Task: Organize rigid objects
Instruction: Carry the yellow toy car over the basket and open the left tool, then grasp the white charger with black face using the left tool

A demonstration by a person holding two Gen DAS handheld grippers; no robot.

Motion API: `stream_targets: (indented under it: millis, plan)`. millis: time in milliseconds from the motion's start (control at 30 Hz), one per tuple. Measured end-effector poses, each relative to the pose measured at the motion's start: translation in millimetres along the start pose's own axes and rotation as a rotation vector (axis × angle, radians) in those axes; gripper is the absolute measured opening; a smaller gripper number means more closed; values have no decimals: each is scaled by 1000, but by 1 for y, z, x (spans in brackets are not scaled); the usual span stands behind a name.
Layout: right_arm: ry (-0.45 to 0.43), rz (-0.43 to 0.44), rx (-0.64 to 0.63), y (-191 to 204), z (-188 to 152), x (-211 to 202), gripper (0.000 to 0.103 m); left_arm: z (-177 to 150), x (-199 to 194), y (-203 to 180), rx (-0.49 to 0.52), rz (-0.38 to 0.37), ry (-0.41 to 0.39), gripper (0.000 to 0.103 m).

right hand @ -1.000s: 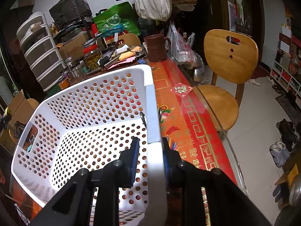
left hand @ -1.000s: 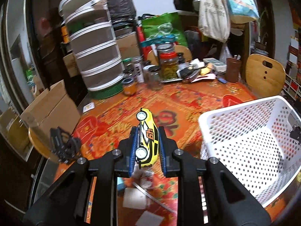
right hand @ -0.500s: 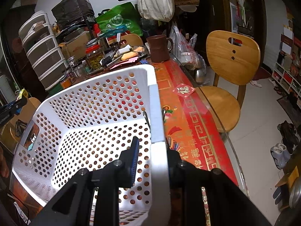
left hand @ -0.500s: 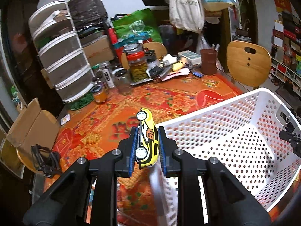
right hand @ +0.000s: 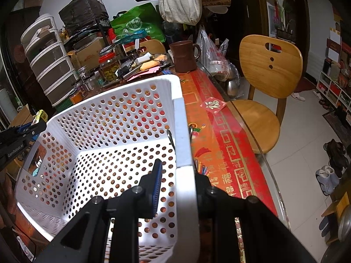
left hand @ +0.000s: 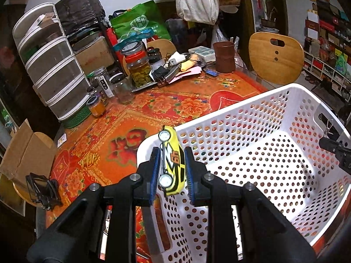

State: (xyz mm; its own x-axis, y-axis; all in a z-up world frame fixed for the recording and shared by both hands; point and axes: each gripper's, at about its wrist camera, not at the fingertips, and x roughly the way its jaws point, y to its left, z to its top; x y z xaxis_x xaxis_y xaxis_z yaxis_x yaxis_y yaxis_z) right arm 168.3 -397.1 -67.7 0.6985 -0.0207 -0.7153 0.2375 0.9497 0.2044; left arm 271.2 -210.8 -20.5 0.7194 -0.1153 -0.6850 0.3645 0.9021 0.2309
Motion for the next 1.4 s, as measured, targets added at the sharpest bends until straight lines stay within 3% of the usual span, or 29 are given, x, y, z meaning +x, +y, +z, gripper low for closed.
stream_targets:
  millis: [33, 67, 100, 133, 267, 367, 500, 600, 700, 900, 1067, 1400]
  plan:
    - [0, -1, 1, 0, 0, 0, 21, 0, 0, 0, 5, -1, 4, 57]
    - [1, -3, 1, 1, 0, 0, 21, 0, -3, -1, 14, 5, -14, 68]
    - [1, -5, 1, 1, -1, 0, 21, 0, -6, -1, 21, 14, -31, 85]
    - [1, -5, 2, 1, -1, 0, 21, 0, -11, -2, 35, 32, -59, 93]
    - [2, -13, 5, 2, -1, -1, 21, -5, -36, 10, 41, 36, -123, 94]
    - [1, -15, 11, 2, -1, -1, 21, -11, -51, 49, -39, 41, -138, 102]
    - [2, -19, 9, 3, -2, -2, 21, -36, -43, 129, -173, 78, -78, 102]
    - [2, -19, 11, 3, -2, -2, 21, -70, -11, 192, -297, 80, 25, 102]
    - [3, -20, 14, 3, -2, -2, 21, -105, 22, 225, -382, 58, 117, 102]
    - [5, -24, 17, 2, 0, -2, 21, -135, 50, 216, -341, -5, 170, 102]
    - [9, -31, 18, 2, 0, -1, 21, -142, 70, 207, -382, -36, 181, 100]
    - [11, -41, 16, 4, 0, 0, 21, -144, 100, 207, -428, -37, 174, 83]
